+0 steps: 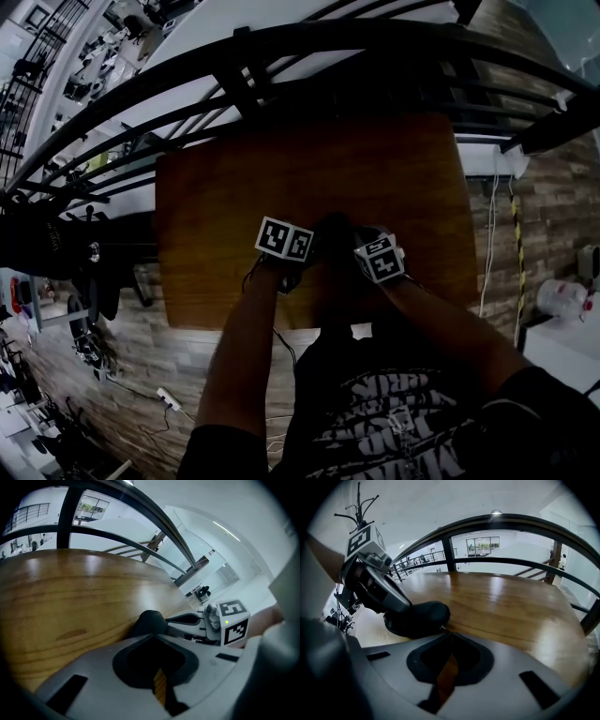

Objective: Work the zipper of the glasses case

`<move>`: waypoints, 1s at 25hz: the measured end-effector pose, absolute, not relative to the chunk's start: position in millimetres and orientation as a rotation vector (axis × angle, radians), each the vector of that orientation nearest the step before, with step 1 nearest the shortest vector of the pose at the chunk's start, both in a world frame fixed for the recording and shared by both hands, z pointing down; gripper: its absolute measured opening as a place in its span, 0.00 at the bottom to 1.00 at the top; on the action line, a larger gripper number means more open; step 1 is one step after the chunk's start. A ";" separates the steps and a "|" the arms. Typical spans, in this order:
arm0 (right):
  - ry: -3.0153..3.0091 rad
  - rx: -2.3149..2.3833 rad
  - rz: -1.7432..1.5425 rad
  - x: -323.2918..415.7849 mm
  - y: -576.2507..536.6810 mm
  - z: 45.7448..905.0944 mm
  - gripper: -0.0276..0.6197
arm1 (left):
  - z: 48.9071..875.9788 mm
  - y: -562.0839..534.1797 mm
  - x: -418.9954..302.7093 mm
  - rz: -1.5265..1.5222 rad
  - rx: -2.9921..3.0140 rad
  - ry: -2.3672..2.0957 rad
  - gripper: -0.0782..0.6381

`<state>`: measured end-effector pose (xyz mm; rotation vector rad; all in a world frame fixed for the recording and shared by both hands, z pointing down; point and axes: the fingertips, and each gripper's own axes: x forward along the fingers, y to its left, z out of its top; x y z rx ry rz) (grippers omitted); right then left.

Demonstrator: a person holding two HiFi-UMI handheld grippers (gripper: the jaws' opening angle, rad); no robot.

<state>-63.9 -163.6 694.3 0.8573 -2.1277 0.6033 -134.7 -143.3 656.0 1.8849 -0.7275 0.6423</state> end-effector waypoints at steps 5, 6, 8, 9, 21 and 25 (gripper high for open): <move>-2.135 0.841 0.596 -65.3 -172.5 693.1 0.05 | 654.0 -142.0 -134.8 0.653 1.899 -0.749 0.11; -2.138 0.835 0.590 -66.2 -174.5 693.2 0.05 | 654.0 -141.9 -134.9 0.658 1.899 -0.755 0.11; -2.131 0.812 0.567 -66.4 -177.2 691.1 0.05 | 654.0 -141.6 -133.2 0.671 1.903 -0.766 0.11; -2.125 0.793 0.552 -67.2 -178.0 688.5 0.05 | 653.9 -141.6 -132.3 0.676 1.907 -0.770 0.11; -2.221 0.784 0.680 -49.4 -193.9 659.3 0.16 | 648.9 -131.0 -137.0 0.769 1.996 -0.837 0.11; -2.323 0.753 0.601 -34.3 -169.0 626.5 0.16 | 648.7 -130.3 -135.7 0.782 2.031 -0.861 0.11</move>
